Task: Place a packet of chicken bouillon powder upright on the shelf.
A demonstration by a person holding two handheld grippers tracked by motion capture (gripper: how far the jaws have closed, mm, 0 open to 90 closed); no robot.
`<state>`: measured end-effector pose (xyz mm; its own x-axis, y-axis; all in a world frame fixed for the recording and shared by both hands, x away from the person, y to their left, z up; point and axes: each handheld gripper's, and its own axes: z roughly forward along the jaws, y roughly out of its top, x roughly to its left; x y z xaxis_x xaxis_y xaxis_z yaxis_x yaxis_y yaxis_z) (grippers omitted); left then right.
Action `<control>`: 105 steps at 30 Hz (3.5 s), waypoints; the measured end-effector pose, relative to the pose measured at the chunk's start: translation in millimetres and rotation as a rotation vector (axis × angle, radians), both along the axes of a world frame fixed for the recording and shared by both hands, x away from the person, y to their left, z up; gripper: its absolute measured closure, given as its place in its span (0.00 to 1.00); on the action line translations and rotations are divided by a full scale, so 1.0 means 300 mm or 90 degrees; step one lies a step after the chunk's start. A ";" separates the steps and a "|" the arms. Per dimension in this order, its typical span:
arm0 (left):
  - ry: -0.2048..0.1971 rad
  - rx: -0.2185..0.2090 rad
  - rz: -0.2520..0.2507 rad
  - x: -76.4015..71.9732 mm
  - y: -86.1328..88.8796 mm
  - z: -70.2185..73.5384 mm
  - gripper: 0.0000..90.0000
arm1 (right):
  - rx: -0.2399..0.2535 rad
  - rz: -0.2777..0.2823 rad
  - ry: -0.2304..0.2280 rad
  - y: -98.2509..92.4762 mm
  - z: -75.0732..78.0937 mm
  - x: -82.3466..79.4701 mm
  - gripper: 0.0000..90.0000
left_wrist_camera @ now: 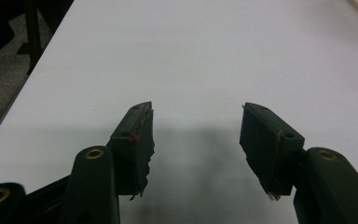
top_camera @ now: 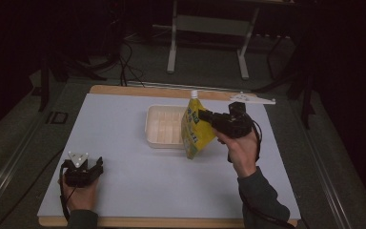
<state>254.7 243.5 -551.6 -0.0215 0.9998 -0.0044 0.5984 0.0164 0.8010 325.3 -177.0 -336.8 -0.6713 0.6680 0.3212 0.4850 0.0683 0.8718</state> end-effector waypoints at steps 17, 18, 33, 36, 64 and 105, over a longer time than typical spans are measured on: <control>0.000 -0.001 0.001 0.000 0.002 0.000 0.49 | -0.015 -0.017 -0.004 -0.010 0.003 0.045 1.00; 0.000 -0.002 0.001 0.000 0.002 0.000 0.49 | -0.016 -0.017 -0.005 -0.010 0.003 0.047 1.00; 0.000 -0.002 0.001 -0.001 0.003 0.000 0.49 | -0.023 -0.039 -0.013 -0.026 -0.001 0.087 1.00; 0.000 -0.003 0.001 0.000 0.003 0.000 0.49 | -0.023 -0.044 -0.014 -0.030 -0.001 0.094 1.00; 0.001 -0.003 0.001 0.000 0.003 0.000 0.49 | -0.031 -0.101 -0.037 -0.063 0.008 0.146 1.00; -0.002 -0.004 0.001 0.000 0.004 0.000 0.49 | -0.025 -0.162 -0.063 -0.106 -0.011 0.192 1.00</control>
<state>254.6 244.6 -551.6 -0.0234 0.9997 -0.0101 0.5961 0.0220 0.8026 383.0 -208.7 -340.0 -0.5067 0.8303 0.2322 0.4030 -0.0100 0.9151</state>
